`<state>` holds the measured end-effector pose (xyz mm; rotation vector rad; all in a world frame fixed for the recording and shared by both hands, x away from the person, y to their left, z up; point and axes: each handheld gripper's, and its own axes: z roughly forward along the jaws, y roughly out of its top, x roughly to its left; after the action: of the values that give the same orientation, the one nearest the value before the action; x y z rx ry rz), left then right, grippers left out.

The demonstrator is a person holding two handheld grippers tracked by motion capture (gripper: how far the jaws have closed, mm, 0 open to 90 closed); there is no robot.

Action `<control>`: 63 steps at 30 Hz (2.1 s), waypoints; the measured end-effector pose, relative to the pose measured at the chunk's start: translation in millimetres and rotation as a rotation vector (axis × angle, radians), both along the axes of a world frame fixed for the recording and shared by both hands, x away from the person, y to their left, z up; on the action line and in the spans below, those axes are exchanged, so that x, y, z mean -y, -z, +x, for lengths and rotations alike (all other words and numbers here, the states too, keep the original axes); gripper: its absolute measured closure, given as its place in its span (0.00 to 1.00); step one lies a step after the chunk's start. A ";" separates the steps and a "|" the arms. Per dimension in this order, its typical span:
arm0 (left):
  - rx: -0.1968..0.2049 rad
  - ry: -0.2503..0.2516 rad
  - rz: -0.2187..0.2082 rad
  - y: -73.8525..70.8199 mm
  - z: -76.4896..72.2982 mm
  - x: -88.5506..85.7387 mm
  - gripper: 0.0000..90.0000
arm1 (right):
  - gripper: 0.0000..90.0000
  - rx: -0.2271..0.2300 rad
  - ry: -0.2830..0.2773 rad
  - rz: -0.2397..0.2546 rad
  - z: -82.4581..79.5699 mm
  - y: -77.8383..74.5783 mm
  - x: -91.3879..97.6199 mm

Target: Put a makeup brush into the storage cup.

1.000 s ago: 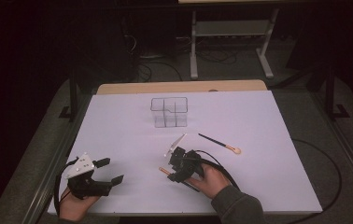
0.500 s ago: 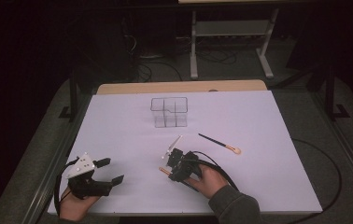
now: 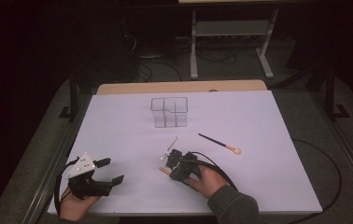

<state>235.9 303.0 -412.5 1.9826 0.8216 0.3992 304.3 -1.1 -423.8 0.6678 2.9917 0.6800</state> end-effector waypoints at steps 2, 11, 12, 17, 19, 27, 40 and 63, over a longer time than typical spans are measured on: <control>-0.001 0.000 0.001 0.0 0.1 0.0 0.19 | 0.89 0.007 0.000 -0.010 -0.8 -0.6 -1.3; 0.004 0.004 0.003 0.4 0.4 0.8 0.19 | 0.89 0.045 -0.021 -0.078 -4.7 -2.6 -9.7; 0.002 0.004 0.004 0.4 0.4 1.0 0.19 | 0.90 0.040 -0.023 -0.077 -4.1 -2.5 -9.8; -0.001 0.005 0.004 0.7 0.6 1.2 0.19 | 0.92 0.026 -0.029 -0.068 -1.8 -2.1 -8.7; -0.003 0.005 0.002 0.8 0.4 1.5 0.19 | 0.92 0.013 -0.025 -0.064 -0.8 -2.2 -8.1; -0.008 0.006 0.002 1.0 0.7 2.0 0.19 | 0.92 -0.024 -0.029 -0.037 4.2 -2.0 -4.6; -0.025 0.024 -0.020 -2.0 -0.3 4.0 0.22 | 0.92 -0.045 -0.035 0.047 5.5 -11.2 4.3; -0.072 0.160 -0.103 -19.1 6.9 27.9 0.31 | 0.92 0.008 -0.052 0.242 8.5 -32.3 28.9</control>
<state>242.8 275.2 -393.4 1.9594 0.7083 0.1898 312.8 -30.0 -391.6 0.5929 2.9560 1.0568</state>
